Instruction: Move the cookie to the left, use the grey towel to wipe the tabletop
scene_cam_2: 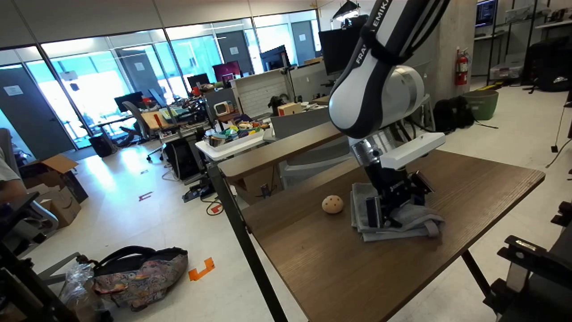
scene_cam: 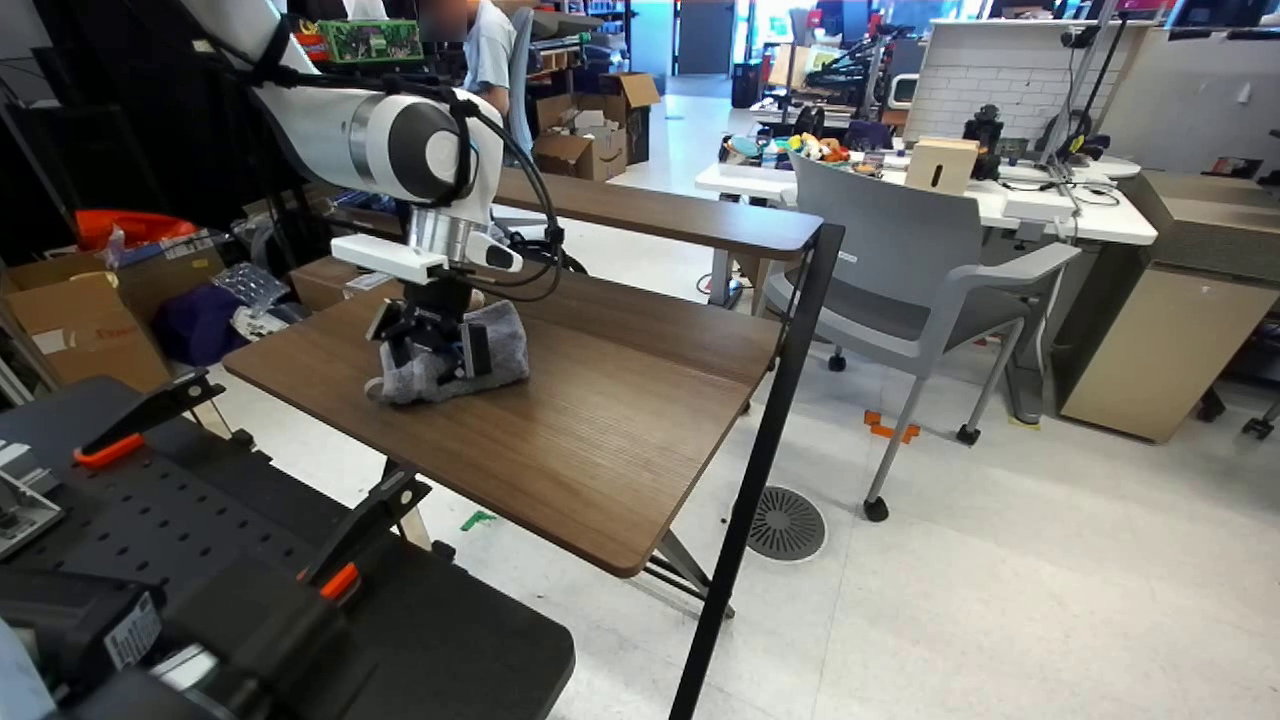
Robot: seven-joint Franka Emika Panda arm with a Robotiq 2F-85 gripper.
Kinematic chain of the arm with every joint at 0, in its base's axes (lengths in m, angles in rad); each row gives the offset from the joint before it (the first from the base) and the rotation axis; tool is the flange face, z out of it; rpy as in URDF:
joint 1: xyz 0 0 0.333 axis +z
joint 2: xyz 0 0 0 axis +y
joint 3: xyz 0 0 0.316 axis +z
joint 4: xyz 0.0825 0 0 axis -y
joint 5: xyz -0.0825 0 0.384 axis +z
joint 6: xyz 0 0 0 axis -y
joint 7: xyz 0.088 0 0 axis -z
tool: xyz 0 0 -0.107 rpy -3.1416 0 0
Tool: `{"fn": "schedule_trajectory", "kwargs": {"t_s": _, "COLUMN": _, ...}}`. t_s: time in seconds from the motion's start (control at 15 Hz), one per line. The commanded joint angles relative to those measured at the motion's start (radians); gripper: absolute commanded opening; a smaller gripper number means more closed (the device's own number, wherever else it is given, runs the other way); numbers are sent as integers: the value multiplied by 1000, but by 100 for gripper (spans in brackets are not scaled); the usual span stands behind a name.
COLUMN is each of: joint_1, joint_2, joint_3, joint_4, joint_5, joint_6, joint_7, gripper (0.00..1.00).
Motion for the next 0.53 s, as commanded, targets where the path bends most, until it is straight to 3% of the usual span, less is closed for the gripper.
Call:
{"fn": "schedule_trajectory", "kwargs": {"t_s": 0.0, "joint_1": 75, "joint_2": -1, "joint_3": 34, "joint_4": -33, "joint_5": -67, "joint_6": 37, "joint_7": -32, "gripper": 100}}
{"fn": "schedule_trajectory", "kwargs": {"t_s": 0.2, "joint_1": 151, "joint_2": -16, "joint_3": 63, "joint_4": -63, "joint_5": -134, "joint_6": 86, "joint_7": -35, "gripper": 100}}
{"fn": "schedule_trajectory", "kwargs": {"t_s": 0.33, "joint_1": 206, "joint_2": -26, "joint_3": 46, "joint_4": -75, "joint_5": -191, "joint_6": 152, "joint_7": -9, "gripper": 100}}
{"fn": "schedule_trajectory", "kwargs": {"t_s": 0.4, "joint_1": 171, "joint_2": -10, "joint_3": 58, "joint_4": -26, "joint_5": -148, "joint_6": 64, "joint_7": -14, "gripper": 100}}
{"fn": "schedule_trajectory", "kwargs": {"t_s": 0.47, "joint_1": 192, "joint_2": -15, "joint_3": 58, "joint_4": -33, "joint_5": -164, "joint_6": 87, "joint_7": -10, "gripper": 100}}
